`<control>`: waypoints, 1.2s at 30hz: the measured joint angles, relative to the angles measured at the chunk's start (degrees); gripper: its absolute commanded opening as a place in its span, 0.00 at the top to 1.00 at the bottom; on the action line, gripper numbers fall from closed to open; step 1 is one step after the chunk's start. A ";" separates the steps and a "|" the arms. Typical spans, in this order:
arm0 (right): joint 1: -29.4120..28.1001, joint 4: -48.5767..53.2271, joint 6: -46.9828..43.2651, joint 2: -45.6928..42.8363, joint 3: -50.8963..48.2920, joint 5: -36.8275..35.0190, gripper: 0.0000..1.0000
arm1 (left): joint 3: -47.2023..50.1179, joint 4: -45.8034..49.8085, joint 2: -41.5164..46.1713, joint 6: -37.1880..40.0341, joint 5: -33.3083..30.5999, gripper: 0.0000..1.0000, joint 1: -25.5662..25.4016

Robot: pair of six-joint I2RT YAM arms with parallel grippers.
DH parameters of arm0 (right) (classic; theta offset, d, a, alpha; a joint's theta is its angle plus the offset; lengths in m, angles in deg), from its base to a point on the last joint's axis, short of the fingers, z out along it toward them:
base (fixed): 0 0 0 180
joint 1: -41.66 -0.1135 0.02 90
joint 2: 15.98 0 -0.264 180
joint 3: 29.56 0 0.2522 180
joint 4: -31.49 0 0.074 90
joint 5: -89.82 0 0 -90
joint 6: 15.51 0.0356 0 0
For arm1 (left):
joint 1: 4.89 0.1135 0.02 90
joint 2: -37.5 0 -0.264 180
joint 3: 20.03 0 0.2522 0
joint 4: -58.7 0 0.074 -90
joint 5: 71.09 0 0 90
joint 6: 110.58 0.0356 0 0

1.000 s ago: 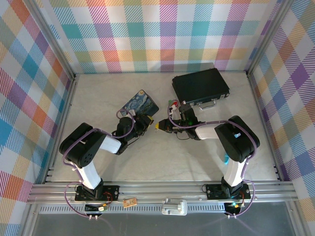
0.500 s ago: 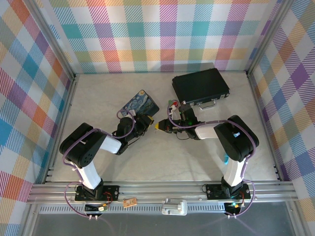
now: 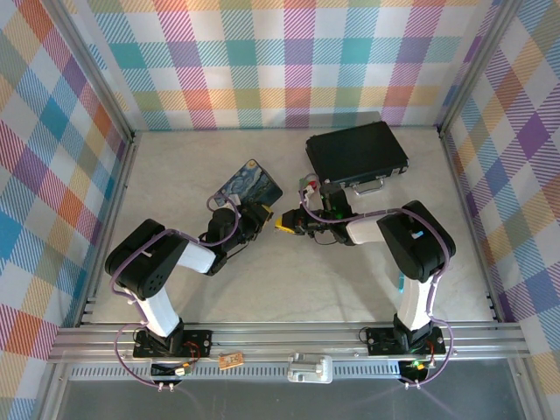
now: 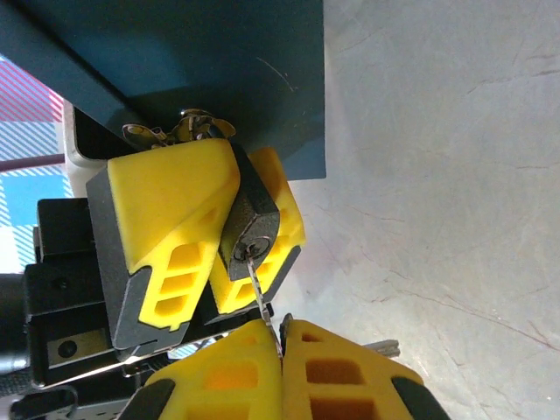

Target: Unlock a padlock with a key

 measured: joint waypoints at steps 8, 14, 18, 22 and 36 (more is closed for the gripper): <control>0.00 -1.31 0.98 0.33 0.02 0.00 1.00 | 0.07 -0.66 0.00 -0.20 -0.68 1.00 0.00; -0.44 8.24 -8.52 -1.57 2.36 -2.97 1.00 | 0.28 -0.35 0.02 -0.17 -0.72 1.00 0.00; -1.22 14.32 -13.49 -3.08 3.98 -5.97 1.00 | 0.26 0.04 0.26 -0.20 -0.74 1.00 0.00; -1.77 17.97 -15.98 -3.87 4.90 -8.57 1.00 | 0.26 0.55 0.26 -0.15 -0.76 1.00 0.00; -1.27 17.16 -6.95 -3.28 5.42 -6.95 1.00 | -0.04 0.85 0.26 0.09 -0.94 1.00 0.04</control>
